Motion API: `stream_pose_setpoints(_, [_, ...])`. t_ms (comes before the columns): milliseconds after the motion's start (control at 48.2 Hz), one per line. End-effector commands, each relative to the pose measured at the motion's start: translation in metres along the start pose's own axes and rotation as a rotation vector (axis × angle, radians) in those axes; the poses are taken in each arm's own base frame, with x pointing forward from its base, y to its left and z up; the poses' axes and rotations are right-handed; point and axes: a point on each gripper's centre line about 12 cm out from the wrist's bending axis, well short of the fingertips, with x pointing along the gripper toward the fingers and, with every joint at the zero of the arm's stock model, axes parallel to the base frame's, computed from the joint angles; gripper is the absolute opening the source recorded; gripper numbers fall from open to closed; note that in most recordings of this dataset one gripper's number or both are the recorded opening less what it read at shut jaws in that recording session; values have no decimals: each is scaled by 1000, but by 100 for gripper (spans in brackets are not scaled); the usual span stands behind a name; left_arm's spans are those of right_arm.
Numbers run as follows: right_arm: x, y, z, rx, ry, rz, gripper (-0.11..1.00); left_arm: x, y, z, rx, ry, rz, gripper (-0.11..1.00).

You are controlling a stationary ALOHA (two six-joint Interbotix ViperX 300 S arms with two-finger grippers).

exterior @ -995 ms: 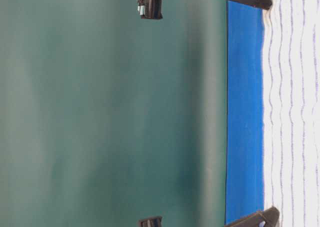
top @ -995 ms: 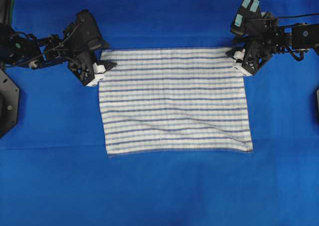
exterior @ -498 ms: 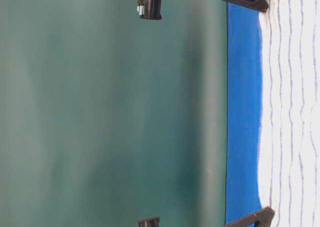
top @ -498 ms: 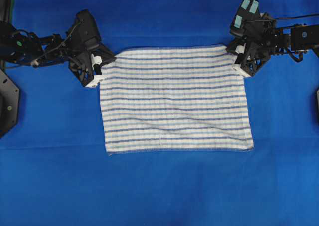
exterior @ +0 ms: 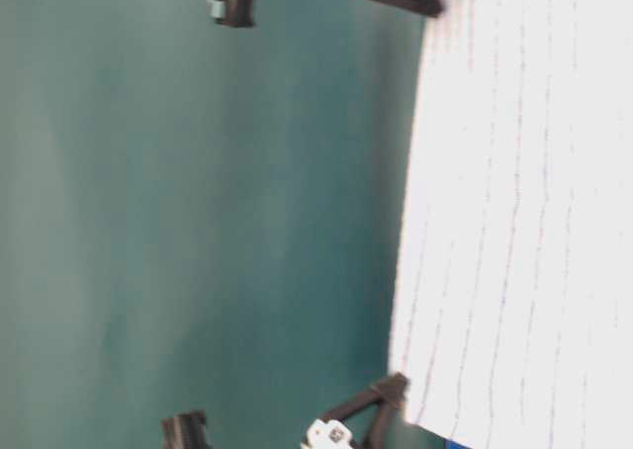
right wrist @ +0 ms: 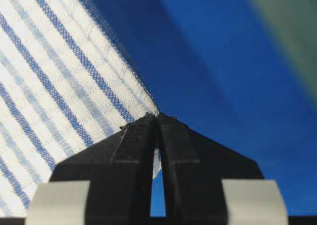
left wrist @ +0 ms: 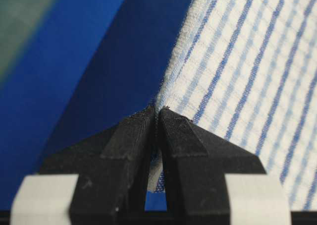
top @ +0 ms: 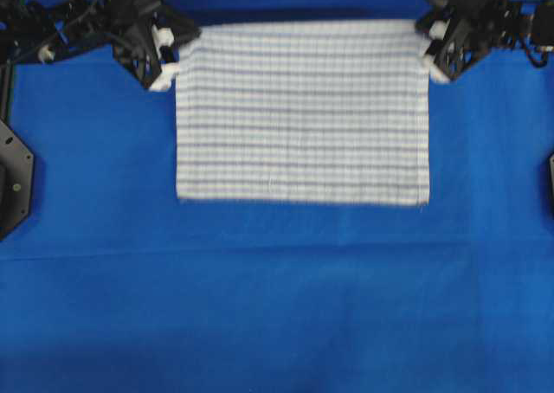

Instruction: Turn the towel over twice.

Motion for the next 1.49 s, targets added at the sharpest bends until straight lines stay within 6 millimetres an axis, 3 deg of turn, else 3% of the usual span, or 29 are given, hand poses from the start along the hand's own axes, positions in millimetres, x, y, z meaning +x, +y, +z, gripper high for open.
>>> stream_pose_setpoints(0, [-14,-18,22,5,-62,-56,4,-4,16,25,-3,-71,41,3])
stream_pose_setpoints(373, [-63,-63,93,-25,-219,-241,4,-17,57,90,15,-237,149,3])
stream_pose_setpoints(539, [-78,-70,113,-29,-263,-283,4,-32,70,118,11,-300,183,3])
stream_pose_setpoints(747, [-106,-67,126,-33,-343,-284,4,-59,67,142,17,-330,176,3])
stream_pose_setpoints(892, [-123,-50,122,-52,-357,-266,4,-64,55,136,26,-327,149,3])
stream_pose_setpoints(1141, [-136,-17,100,-80,-280,-233,4,-77,24,116,54,-316,75,3])
stream_pose_setpoints(1472, [-158,58,62,-122,-178,-15,4,-97,-31,66,115,-271,-87,3])
